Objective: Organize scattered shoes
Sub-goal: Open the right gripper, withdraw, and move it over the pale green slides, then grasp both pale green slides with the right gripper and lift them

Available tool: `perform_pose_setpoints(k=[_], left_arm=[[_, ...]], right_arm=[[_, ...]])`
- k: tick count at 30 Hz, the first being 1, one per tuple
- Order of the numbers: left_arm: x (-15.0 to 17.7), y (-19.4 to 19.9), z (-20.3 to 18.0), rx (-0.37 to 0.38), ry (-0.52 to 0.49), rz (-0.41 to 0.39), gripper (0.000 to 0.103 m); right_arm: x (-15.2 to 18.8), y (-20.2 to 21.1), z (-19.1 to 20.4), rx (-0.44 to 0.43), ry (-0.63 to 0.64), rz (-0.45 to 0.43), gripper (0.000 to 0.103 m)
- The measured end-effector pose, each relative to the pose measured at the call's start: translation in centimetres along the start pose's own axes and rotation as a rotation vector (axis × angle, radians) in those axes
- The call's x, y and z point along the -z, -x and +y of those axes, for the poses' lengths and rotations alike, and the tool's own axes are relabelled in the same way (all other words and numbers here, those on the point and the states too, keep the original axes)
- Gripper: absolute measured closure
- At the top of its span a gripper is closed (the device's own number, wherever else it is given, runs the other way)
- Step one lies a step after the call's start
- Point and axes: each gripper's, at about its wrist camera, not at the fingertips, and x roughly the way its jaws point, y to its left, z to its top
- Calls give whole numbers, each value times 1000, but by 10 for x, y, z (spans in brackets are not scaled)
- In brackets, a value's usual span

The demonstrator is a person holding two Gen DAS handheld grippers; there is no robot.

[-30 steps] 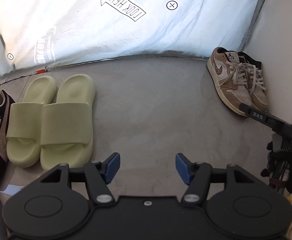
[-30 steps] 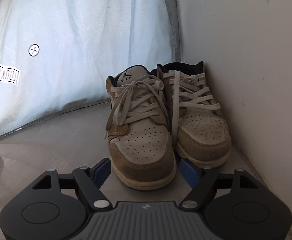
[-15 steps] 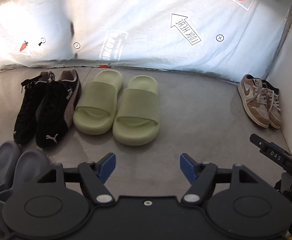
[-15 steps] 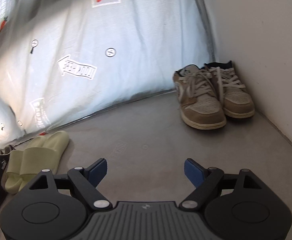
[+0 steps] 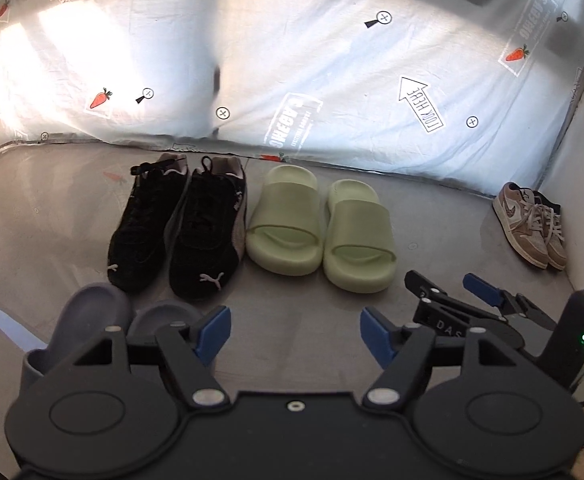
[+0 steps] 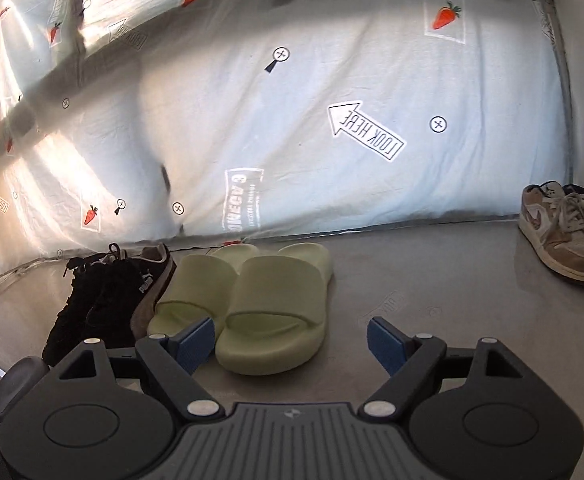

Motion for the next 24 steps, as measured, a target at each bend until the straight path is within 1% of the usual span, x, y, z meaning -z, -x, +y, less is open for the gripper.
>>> perform_pose_setpoints(k=[2, 5, 9, 15, 18, 24], left_arm=[[-2, 0, 20, 13, 17, 6, 30], [-9, -6, 43, 25, 9, 9, 30], [-23, -14, 64, 51, -16, -9, 30], [-37, -34, 91, 74, -49, -3, 30], [-44, -46, 102, 81, -28, 6, 30], [-53, -72, 109, 75, 14, 40, 30]], right_arm=[[-1, -17, 24, 11, -3, 28, 18], [0, -41, 49, 20, -26, 72, 18], [4, -69, 71, 52, -49, 99, 19], [8, -108, 88, 61, -63, 122, 19], [7, -127, 91, 66, -67, 135, 19], [4, -160, 91, 70, -17, 177, 20]])
